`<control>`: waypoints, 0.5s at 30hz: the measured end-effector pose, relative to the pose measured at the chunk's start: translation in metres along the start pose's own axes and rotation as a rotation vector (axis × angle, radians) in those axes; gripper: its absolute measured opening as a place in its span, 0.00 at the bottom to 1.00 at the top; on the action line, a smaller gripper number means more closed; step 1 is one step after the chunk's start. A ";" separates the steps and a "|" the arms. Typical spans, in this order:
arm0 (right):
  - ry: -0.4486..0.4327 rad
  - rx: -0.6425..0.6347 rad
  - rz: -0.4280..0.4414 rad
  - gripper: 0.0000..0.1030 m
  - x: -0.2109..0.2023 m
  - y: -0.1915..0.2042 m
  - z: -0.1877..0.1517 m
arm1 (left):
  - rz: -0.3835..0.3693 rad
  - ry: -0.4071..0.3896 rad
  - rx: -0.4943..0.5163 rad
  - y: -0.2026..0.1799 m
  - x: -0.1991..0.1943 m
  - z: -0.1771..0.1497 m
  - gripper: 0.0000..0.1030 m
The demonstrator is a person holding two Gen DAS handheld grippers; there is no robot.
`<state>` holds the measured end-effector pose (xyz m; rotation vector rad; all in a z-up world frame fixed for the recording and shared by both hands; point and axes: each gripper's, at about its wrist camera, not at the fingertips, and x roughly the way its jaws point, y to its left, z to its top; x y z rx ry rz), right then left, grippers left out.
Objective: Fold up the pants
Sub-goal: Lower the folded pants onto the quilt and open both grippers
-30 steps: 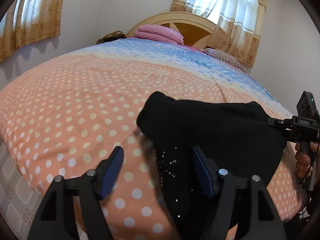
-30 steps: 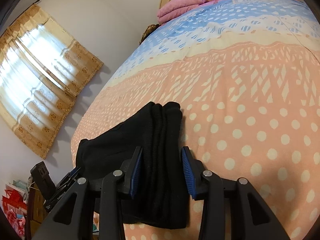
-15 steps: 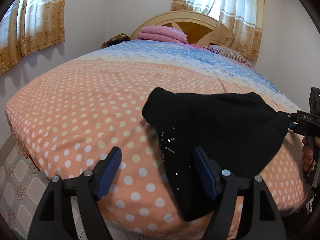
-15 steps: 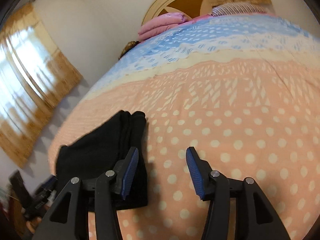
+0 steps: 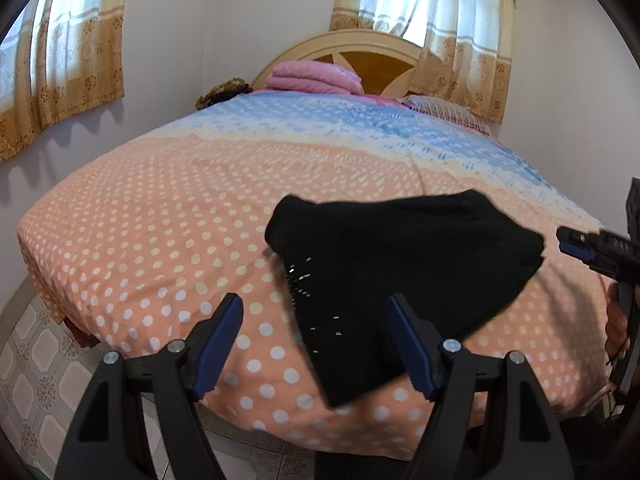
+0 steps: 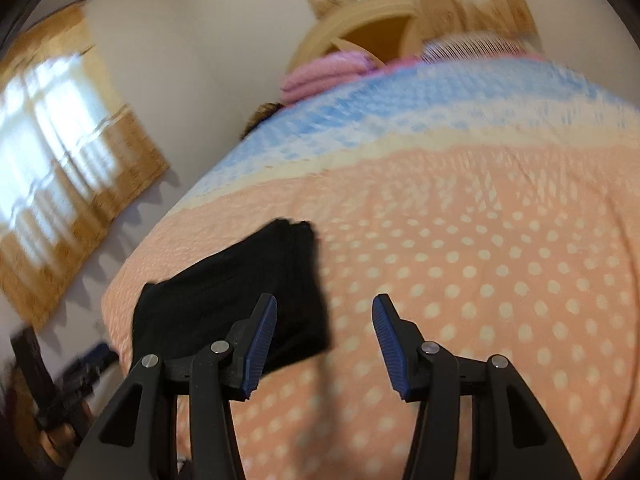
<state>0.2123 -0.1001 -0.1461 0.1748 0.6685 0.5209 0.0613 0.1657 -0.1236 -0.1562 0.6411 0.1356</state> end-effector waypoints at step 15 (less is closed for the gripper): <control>-0.221 -0.368 -0.070 0.66 -0.111 0.091 -0.044 | 0.005 -0.175 0.054 -0.047 -0.067 0.004 0.95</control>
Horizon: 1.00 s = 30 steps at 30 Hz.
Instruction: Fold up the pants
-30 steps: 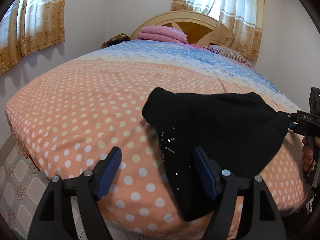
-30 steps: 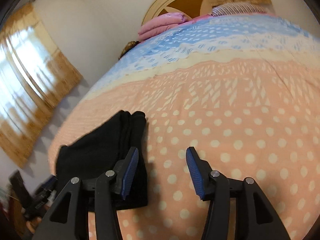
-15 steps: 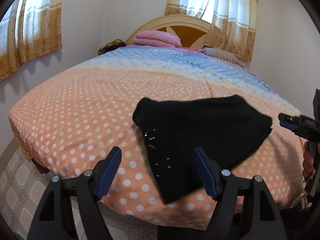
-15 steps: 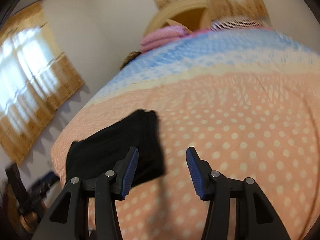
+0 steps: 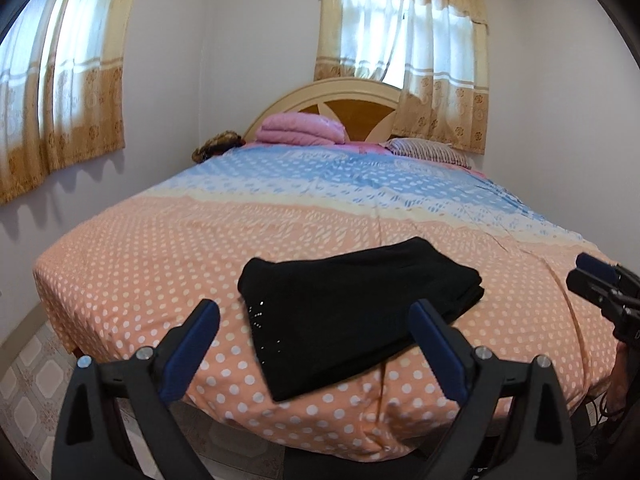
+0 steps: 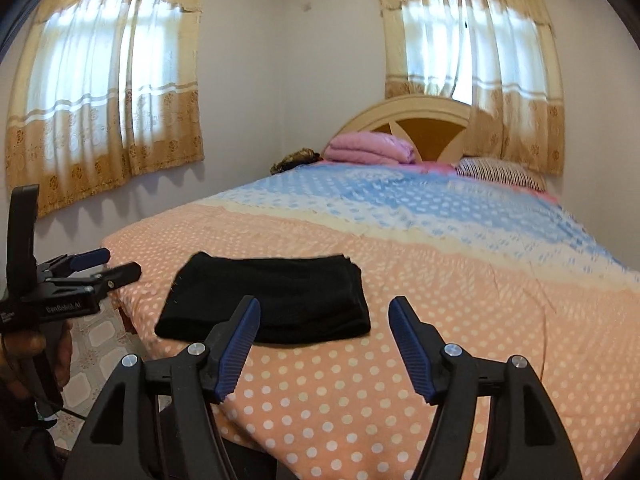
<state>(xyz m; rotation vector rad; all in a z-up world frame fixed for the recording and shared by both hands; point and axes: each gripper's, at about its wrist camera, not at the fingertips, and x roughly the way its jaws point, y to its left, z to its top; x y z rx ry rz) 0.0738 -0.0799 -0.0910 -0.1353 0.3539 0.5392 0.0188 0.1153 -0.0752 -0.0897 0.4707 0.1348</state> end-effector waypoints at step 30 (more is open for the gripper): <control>-0.018 0.022 0.046 0.67 -0.005 0.012 -0.003 | 0.004 -0.001 -0.016 0.002 -0.003 0.003 0.96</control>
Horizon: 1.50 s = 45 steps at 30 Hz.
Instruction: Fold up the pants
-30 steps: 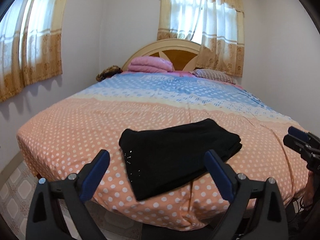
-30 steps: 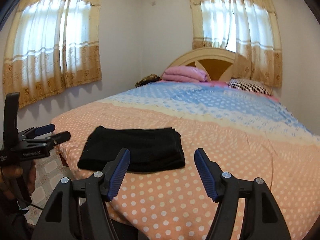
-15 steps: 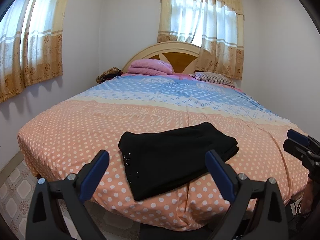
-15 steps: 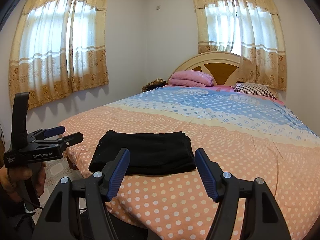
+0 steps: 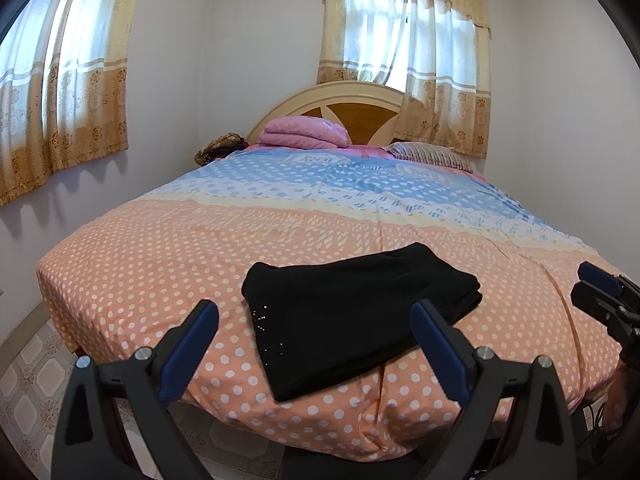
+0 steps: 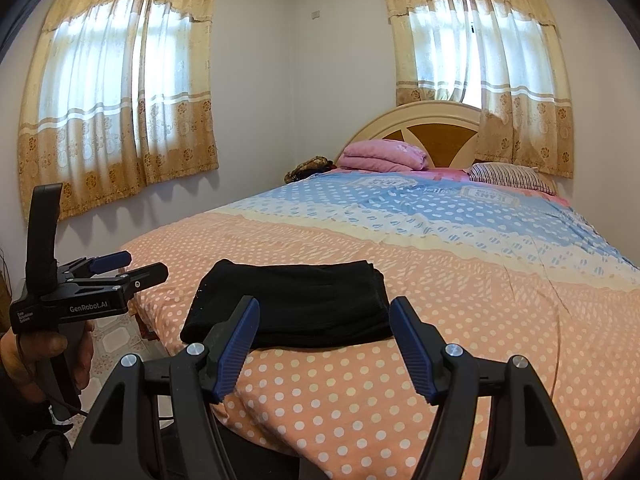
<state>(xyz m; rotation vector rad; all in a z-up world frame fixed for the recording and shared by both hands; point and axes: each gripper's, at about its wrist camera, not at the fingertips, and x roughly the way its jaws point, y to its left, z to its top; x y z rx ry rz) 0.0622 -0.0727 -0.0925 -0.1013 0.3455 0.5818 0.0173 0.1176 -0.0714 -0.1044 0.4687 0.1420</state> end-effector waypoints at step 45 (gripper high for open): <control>-0.006 0.009 -0.005 0.67 0.005 0.002 -0.007 | 0.022 0.026 0.035 0.001 0.006 0.000 1.00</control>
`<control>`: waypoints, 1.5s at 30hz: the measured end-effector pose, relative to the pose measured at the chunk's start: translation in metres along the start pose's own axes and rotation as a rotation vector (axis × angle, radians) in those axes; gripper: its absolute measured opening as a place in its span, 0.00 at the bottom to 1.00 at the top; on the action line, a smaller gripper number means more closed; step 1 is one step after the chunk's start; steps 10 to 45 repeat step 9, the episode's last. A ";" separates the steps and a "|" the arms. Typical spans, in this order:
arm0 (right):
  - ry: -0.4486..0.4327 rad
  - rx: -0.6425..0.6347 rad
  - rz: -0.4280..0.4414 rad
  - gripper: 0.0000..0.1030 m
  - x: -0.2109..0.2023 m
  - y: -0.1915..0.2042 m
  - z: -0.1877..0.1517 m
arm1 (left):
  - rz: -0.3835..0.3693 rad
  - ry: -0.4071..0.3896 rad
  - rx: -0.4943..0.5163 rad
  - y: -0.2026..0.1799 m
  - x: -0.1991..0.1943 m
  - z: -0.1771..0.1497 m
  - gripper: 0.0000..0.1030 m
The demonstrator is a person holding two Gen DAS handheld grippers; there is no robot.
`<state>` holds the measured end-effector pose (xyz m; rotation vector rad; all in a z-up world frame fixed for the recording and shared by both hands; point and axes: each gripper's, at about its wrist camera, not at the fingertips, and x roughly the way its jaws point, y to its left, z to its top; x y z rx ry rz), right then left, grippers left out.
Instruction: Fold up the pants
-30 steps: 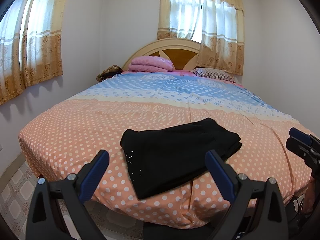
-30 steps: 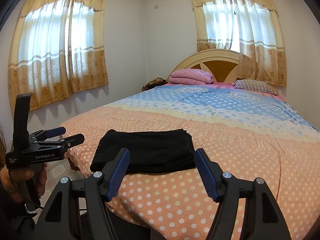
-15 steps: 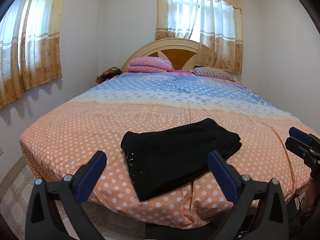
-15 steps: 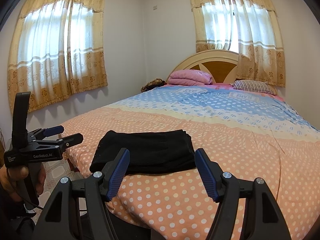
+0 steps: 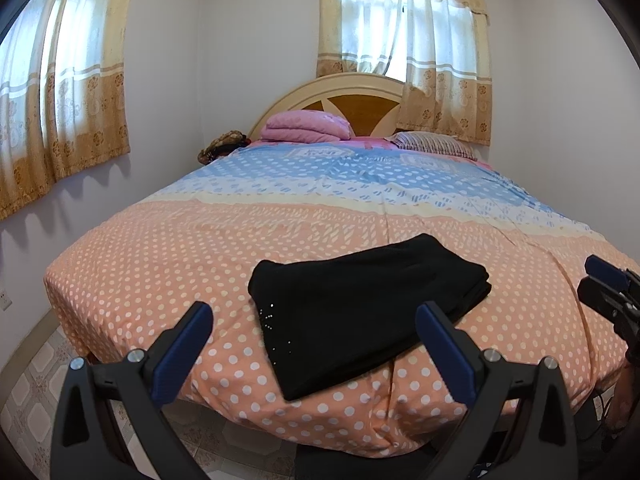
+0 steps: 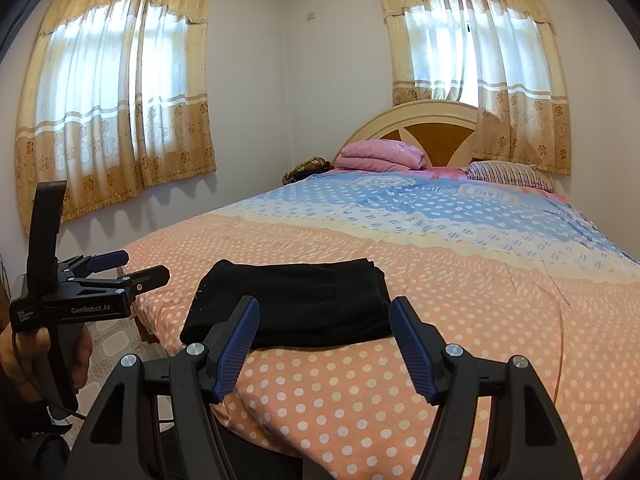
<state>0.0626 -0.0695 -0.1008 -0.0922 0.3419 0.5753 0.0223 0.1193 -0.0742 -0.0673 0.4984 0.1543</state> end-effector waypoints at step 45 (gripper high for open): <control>0.007 -0.005 0.000 0.67 0.002 0.002 -0.001 | -0.006 0.011 0.003 0.000 0.003 -0.003 1.00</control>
